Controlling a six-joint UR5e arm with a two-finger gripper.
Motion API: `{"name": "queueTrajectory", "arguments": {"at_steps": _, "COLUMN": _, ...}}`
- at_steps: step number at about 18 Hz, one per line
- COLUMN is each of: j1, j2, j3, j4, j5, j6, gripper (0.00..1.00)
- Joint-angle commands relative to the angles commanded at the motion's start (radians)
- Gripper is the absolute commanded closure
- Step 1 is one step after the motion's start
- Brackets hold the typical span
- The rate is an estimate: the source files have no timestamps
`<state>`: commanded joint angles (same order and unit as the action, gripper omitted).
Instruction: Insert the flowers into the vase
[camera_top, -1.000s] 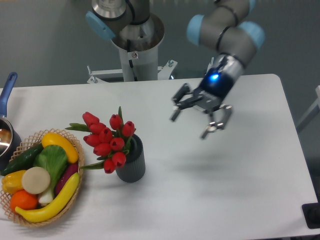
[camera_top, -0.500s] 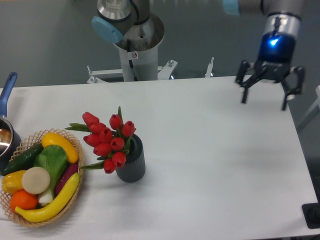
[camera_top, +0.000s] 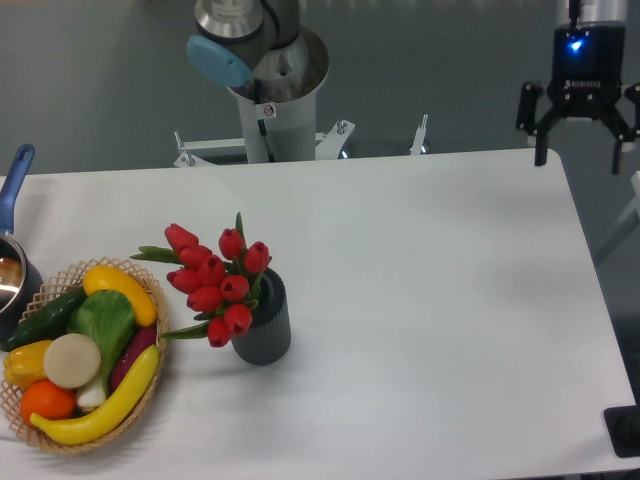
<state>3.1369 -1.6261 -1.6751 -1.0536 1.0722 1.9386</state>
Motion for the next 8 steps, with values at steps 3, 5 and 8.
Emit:
{"name": "queueTrajectory", "arguments": {"at_steps": 3, "j1": 0.028, "j2": 0.014, "j3": 0.003, "j4": -0.068, "j5": 0.003, "j6": 0.065, "gripper": 0.00}}
{"name": "queueTrajectory", "arguments": {"at_steps": 5, "j1": 0.037, "j2": 0.018, "j3": -0.005, "j4": -0.078, "j5": 0.003, "j6": 0.071, "gripper": 0.00}}
{"name": "queueTrajectory", "arguments": {"at_steps": 8, "j1": 0.035, "j2": 0.020, "j3": -0.008, "j4": -0.079, "j5": 0.003, "j6": 0.071, "gripper": 0.00}}
